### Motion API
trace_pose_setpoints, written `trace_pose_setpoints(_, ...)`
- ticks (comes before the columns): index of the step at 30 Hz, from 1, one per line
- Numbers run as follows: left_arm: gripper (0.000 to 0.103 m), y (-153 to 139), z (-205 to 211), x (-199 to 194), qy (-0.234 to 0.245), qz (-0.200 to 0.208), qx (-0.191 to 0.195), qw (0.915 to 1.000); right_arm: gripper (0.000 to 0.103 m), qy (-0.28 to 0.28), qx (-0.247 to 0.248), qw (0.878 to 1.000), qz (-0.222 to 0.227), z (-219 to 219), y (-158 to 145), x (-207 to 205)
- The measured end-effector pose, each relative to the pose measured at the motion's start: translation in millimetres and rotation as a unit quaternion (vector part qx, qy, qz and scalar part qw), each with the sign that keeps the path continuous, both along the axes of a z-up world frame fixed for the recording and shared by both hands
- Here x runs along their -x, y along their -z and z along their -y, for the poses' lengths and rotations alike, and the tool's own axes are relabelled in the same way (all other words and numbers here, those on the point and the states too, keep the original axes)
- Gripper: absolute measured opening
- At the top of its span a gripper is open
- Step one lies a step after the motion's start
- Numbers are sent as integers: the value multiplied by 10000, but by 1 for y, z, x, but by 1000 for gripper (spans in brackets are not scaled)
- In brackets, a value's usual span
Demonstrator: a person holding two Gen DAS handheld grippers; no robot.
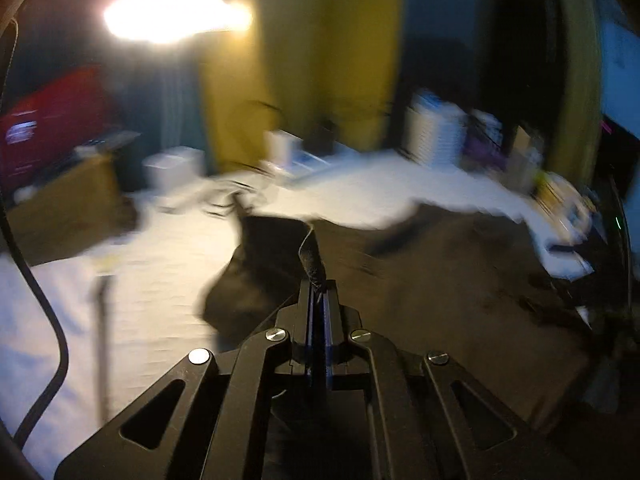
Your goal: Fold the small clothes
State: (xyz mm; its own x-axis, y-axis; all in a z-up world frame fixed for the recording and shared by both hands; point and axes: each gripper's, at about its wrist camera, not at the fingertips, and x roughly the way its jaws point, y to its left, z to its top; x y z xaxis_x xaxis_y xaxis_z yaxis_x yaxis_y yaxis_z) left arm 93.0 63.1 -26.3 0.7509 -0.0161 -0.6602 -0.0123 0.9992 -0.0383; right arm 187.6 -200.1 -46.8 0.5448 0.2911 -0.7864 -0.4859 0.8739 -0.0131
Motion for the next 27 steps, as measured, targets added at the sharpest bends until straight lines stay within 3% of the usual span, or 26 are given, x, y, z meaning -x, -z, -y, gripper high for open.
trace_pose_setpoints(4,4,39,17,-27,499,-1031,322,9929,101,76,-27,10000,-24,5,1,3)
trace_pose_setpoints(6,11,42,12,-25,583,-1184,630,9892,101,127,-30,9999,-48,8,2,4)
trace_pose_setpoints(8,40,33,1,-16,556,-1078,790,9895,101,184,-25,9998,-65,11,3,3)
trace_pose_setpoints(10,50,19,-18,-6,377,-880,930,9911,101,242,-16,9997,-66,13,3,1)
trace_pose_setpoints(15,51,7,-77,2,-272,-587,1195,9907,101,298,12,9996,13,15,-2,-4)
trace_pose_setpoints(19,52,42,-106,-20,-552,-1010,1306,9847,101,328,22,9994,47,14,-7,-8)
trace_pose_setpoints(23,52,69,-106,-43,-354,-1318,1554,9784,101,343,90,9994,32,12,-7,-11)
trace_pose_setpoints(25,52,73,-101,-46,-102,-1231,1668,9782,101,387,110,9992,2,13,-6,-12)
trace_pose_setpoints(26,48,73,-99,-47,-51,-1143,1635,9799,101,419,128,9990,-23,14,-4,-14)
trace_pose_setpoints(27,36,72,-94,-49,30,-1068,1519,9826,101,439,140,9989,-37,14,-3,-14)
